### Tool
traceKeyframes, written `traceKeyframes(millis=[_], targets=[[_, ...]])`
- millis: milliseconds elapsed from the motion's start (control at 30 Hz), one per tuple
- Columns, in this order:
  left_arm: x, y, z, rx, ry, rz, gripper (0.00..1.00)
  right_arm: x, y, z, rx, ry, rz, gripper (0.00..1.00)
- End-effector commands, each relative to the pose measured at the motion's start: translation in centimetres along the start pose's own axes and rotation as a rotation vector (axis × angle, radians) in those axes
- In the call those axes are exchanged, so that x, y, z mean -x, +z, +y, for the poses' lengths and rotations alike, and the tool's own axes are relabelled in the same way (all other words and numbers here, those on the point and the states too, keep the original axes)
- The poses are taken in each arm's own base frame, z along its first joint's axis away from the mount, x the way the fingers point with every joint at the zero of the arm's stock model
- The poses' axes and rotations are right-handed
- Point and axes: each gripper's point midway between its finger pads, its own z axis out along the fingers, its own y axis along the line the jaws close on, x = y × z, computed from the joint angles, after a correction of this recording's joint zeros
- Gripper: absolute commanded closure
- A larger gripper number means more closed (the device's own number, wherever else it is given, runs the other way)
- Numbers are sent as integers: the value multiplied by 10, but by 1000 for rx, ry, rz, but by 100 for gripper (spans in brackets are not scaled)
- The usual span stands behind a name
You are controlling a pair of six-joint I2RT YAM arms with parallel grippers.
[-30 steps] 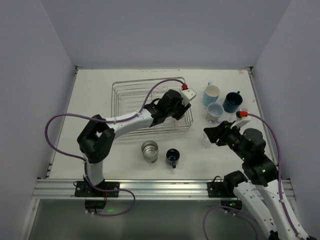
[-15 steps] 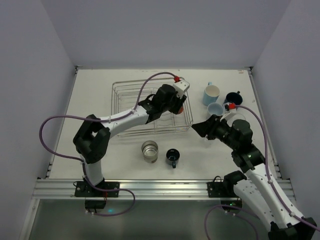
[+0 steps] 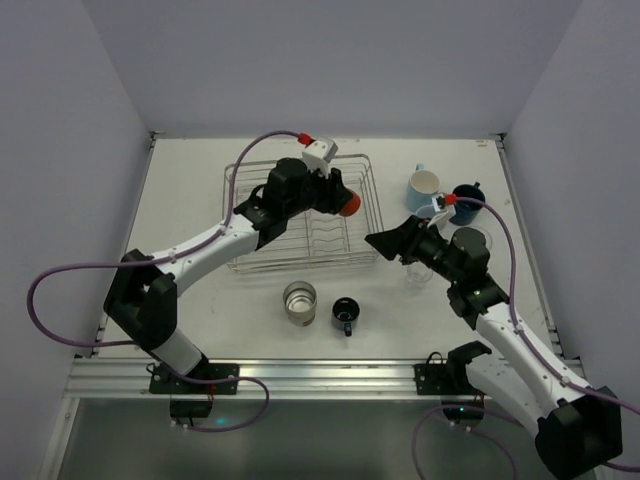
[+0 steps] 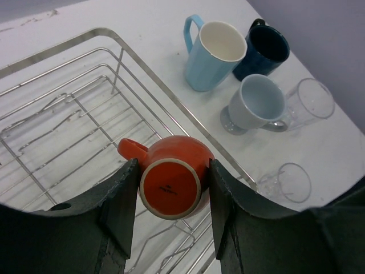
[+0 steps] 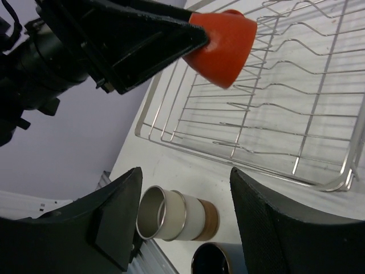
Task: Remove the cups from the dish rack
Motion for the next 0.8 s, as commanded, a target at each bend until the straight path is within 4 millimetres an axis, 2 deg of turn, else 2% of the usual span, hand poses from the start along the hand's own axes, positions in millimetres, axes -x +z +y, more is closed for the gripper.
traceKeyframes(millis=[0, 167, 400, 500, 667, 767], targets=[[41, -25, -33, -158, -125, -141, 100, 18, 7, 30, 152, -48, -50, 34], [47, -51, -60, -319, -242, -178, 100, 23, 14, 33, 182, -54, -59, 34], [44, -67, -76, -421, -332, -191, 100, 24, 15, 43, 232, -55, -58, 35], [40, -73, -84, -484, -402, -202, 100, 27, 16, 49, 254, -58, -51, 39], [34, -81, -94, -546, -481, -221, 100, 28, 15, 62, 324, -54, -50, 54], [32, -86, -106, -588, -504, -228, 100, 28, 17, 66, 352, -50, -51, 56]])
